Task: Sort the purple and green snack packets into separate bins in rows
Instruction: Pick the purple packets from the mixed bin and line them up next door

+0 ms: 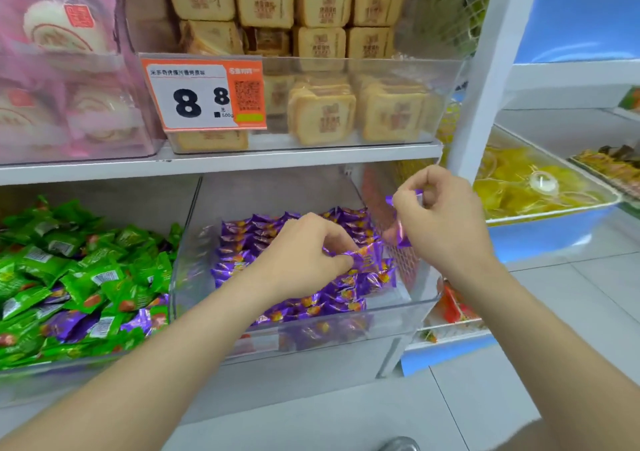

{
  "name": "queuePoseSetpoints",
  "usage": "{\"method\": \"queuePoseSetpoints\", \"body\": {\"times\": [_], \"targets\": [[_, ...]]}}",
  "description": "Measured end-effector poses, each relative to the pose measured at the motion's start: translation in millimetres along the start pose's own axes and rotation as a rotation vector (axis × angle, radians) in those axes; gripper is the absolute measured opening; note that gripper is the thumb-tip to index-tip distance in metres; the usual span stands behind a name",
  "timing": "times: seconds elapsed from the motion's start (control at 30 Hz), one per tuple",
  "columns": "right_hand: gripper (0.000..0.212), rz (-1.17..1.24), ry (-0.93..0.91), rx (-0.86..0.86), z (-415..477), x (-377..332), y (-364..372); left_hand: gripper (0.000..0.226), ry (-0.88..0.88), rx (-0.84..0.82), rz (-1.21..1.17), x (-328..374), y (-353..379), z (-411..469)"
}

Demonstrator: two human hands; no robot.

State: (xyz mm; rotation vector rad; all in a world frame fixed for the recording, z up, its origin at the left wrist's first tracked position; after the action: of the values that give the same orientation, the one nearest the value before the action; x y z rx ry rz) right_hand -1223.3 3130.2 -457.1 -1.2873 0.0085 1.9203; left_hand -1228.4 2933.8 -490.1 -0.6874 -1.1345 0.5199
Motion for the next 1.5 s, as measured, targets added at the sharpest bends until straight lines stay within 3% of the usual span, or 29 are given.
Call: {"method": "queuePoseSetpoints", "body": {"times": [0.1,0.2,0.3,0.57,0.83,1.03,1.13,1.23,1.33,1.43,1.5], "targets": [[0.004,-0.003,-0.048,0.002,8.6,18.5,0.5,0.013,0.032,-0.076,0.04,6.7,23.3,15.3],[0.018,-0.024,-0.092,-0.011,15.7,31.1,-3.1,0.012,0.043,-0.1,0.108,9.2,46.6,26.9],[0.014,-0.011,-0.103,-0.053,19.0,32.7,-7.9,0.012,0.071,-0.113,0.206,14.6,64.2,29.4],[0.034,-0.055,-0.061,-0.171,18.0,37.8,-13.1,0.009,0.167,-0.034,0.388,18.8,91.1,29.8],[0.052,-0.081,-0.039,-0.218,18.9,40.0,-16.1,0.007,0.103,-0.03,0.465,12.2,91.7,25.6],[0.057,-0.146,-0.055,-0.247,15.8,36.1,-14.9,0.014,0.088,-0.031,0.404,14.7,85.4,26.3],[0.048,-0.131,0.022,-0.24,14.1,34.0,-14.8,0.02,0.096,-0.048,0.383,16.2,80.7,24.9],[0.03,-0.152,0.034,-0.209,14.4,28.9,-18.3,0.044,0.07,0.083,0.298,13.5,71.8,22.6],[0.007,-0.185,-0.038,-0.25,13.7,22.2,-22.5,0.061,0.131,0.283,0.028,12.5,53.4,15.1],[0.005,-0.198,-0.101,-0.389,9.6,17.6,-24.9,0.044,0.274,0.265,-0.146,20.7,34.2,5.3],[0.012,-0.132,-0.115,-0.472,7.6,15.7,-27.2,0.025,0.265,0.184,-0.165,23.6,26.2,0.3]]}}
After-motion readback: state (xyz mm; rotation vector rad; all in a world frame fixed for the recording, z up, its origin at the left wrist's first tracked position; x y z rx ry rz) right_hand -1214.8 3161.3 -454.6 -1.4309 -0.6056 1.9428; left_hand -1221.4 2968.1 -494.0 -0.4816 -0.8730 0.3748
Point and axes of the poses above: each hand's wrist, its own z-axis towards the middle knuckle, its own y-axis out of the palm, x = y × z, the point moved 2 cm from there along z, towards the middle knuckle, and after that the axes turned 13 degrees about x, right-handed, at the moved point
